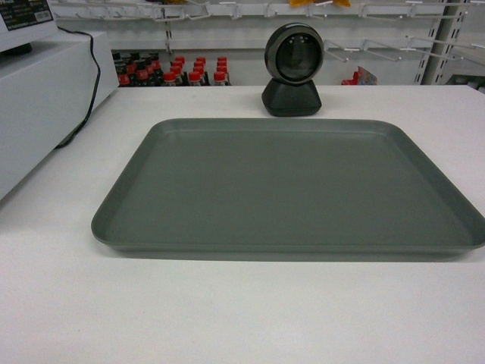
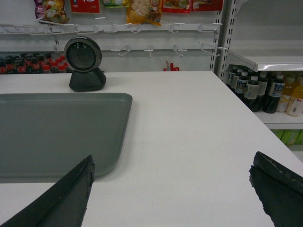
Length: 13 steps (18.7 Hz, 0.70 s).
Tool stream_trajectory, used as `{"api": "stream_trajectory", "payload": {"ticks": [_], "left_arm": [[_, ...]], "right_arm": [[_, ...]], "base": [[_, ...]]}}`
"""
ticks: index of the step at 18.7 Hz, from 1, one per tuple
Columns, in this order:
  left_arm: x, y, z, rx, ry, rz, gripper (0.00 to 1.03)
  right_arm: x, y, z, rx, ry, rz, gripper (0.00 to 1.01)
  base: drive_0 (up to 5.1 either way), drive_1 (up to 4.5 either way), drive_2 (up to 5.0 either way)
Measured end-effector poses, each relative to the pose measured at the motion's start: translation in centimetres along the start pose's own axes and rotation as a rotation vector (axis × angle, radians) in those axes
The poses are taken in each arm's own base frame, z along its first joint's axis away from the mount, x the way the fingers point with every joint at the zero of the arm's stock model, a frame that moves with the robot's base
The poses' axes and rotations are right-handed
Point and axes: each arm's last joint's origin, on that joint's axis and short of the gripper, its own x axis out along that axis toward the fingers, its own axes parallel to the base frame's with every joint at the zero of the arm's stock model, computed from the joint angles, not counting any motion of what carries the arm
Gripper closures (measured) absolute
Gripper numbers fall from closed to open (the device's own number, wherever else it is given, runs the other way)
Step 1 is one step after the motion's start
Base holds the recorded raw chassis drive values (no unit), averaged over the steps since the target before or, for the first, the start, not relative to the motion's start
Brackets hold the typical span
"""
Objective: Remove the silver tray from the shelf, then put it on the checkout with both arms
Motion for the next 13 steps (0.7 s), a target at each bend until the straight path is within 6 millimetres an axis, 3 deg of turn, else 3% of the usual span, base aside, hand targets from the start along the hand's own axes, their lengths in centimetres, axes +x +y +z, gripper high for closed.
{"api": "stream_trajectory", "payload": {"ticks": [1, 10, 13], "left_arm": [[0.00, 0.00, 0.00, 0.000, 0.000, 0.000, 0.04], [0.00, 0.00, 0.00, 0.000, 0.000, 0.000, 0.05], [0.00, 0.00, 0.00, 0.000, 0.000, 0.000, 0.05]], "right_arm": [[0.00, 0.00, 0.00, 0.000, 0.000, 0.000, 0.01], [0.00, 0.00, 0.00, 0.000, 0.000, 0.000, 0.03], [0.00, 0.00, 0.00, 0.000, 0.000, 0.000, 0.03]], "base": [[0.0, 0.00, 0.0], [0.0, 0.00, 0.0], [0.1, -4.11, 4.3]]}}
